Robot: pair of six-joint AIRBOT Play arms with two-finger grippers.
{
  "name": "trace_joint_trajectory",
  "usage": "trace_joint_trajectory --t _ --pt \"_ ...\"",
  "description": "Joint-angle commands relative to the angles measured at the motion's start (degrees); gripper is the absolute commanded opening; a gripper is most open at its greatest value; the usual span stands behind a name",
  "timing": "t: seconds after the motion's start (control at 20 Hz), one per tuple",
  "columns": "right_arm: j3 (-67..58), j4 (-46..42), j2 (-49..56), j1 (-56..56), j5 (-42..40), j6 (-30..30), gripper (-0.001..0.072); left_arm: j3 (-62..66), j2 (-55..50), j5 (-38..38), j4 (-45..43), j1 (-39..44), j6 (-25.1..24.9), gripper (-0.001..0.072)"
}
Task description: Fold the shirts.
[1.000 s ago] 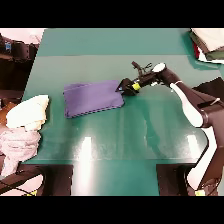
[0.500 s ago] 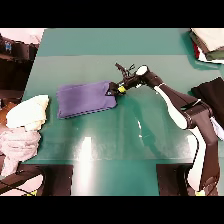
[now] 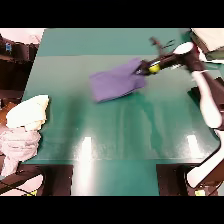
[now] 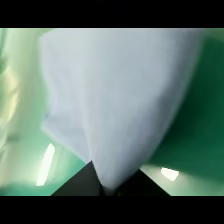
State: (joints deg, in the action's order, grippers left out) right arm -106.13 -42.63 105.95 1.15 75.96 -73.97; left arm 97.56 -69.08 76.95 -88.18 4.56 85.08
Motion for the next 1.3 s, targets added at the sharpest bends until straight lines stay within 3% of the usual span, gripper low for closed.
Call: trace_joint_trajectory --t 0.0,0.45,0.55,0.75,1.0,1.25 --pt "0.0 -6.1 -6.8 13.6 5.0 -0.7 0.0015 0.0 0.0 0.0 1.0 -0.1 0.1 0.0023" --pt "-0.1 -6.4 -11.4 39.4 3.1 -0.9 0.0015 0.0 0.0 -1.6 10.7 0.0 0.7 0.0023" --pt "-0.1 -6.3 -11.5 40.9 1.9 -0.9 0.0015 0.0 0.0 -1.6 10.9 0.0 0.7 0.0023" --pt "-0.1 2.6 -13.0 43.4 -0.5 1.7 0.0015 0.0 0.0 -1.6 10.9 0.0 0.7 0.0022" --pt "-0.1 1.9 -17.9 46.2 -2.2 1.7 0.0015 -0.1 0.0 -1.6 10.9 -0.1 0.6 0.0023" --pt "0.0 1.4 -21.2 49.1 1.5 1.6 0.0015 -0.1 0.0 -1.5 10.9 -0.1 0.4 0.0022"
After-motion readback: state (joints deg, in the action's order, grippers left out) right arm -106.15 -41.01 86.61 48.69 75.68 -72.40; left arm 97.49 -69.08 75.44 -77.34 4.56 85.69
